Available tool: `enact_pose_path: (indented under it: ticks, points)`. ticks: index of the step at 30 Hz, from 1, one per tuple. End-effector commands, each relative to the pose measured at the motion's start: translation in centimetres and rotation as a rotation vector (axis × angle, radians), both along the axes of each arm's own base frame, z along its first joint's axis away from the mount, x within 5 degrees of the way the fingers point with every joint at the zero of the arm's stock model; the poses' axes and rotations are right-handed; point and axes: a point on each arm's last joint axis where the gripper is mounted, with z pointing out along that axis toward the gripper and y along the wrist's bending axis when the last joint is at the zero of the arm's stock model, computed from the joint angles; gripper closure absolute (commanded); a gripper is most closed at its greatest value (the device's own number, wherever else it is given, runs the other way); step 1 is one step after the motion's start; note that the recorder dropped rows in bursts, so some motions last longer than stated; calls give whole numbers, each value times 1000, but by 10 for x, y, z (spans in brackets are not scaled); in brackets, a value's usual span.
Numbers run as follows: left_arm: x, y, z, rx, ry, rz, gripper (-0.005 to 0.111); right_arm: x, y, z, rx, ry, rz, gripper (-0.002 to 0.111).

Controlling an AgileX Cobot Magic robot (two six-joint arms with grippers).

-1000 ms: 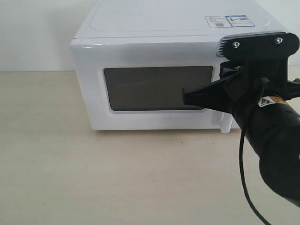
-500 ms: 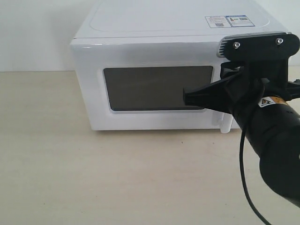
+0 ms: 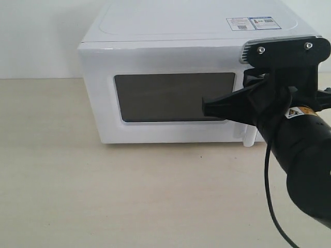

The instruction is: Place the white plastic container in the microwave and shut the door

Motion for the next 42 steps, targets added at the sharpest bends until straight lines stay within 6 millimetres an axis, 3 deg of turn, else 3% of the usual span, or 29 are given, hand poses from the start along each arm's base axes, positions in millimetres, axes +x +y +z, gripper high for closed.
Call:
enact_pose_path:
  ticks: [1,12,16,22,31,37,42]
  points:
    - [-2,-2,-4,99,5,12,103,-1,0,2,-4,-6,7,108]
    - [-5,-9,-7,166,53,-30,103,-1,-1,2,-3,-4,6,108]
    - [-13,-14,7,280,0,-98,103,-1,-1,2,-3,-4,6,108]
    - [-24,-15,35,286,-81,-106,103,-1,-1,2,-3,-4,6,108]
    - [-46,-24,54,446,-136,-245,103,-1,-1,2,-3,-4,6,108]
    - [-35,-16,54,266,-114,-128,103,-1,-1,2,-3,-4,6,108]
    - [-35,-16,56,109,-76,-158,103,-1,-1,2,-3,-4,6,108]
